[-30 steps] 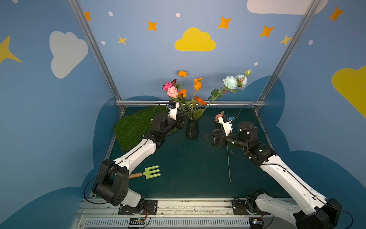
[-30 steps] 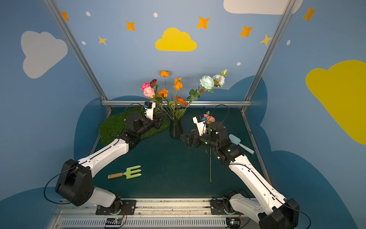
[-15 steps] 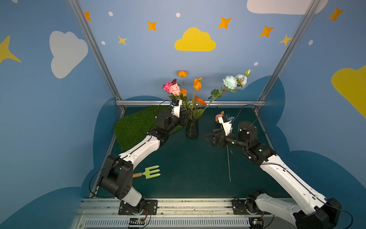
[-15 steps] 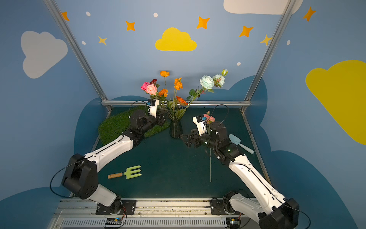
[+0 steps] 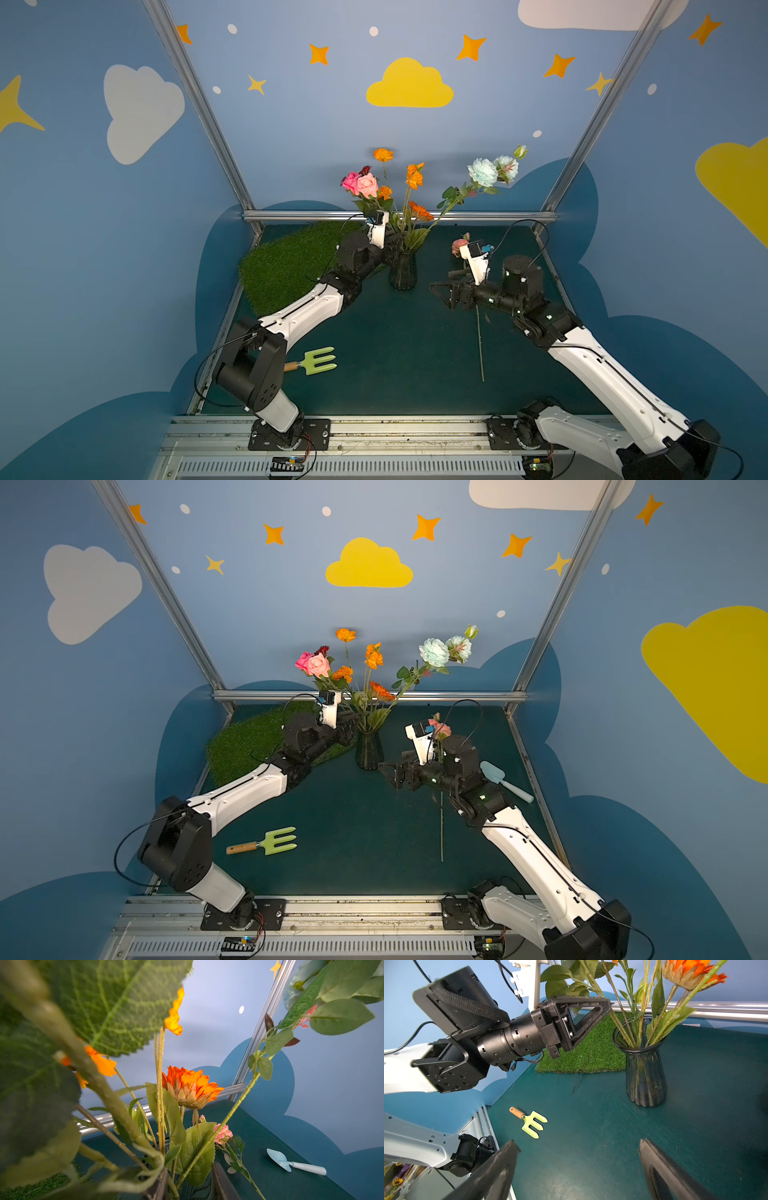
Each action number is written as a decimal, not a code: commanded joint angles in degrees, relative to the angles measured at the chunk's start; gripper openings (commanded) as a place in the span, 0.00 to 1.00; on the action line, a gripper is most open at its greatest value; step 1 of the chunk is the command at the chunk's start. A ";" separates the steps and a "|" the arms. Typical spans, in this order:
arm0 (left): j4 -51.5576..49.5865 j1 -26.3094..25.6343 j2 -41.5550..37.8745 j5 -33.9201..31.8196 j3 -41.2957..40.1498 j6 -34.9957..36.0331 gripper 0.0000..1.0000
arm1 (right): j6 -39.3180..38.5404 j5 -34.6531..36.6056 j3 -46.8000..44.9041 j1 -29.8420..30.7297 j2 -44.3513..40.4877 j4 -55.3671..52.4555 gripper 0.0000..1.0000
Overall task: Pick out pink flowers from the vase
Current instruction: Pick up the flower from the vase.
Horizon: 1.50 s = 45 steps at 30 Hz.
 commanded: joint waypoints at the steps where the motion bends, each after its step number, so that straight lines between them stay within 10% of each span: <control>1: 3.12 -0.43 -0.46 -3.00 -0.86 1.38 0.37 | -0.49 -0.15 -0.26 0.20 -0.40 -0.47 0.94; 45: 18.42 -1.31 3.84 -10.49 -4.18 -1.81 0.26 | -1.74 0.19 -0.79 0.20 -0.63 -1.16 0.93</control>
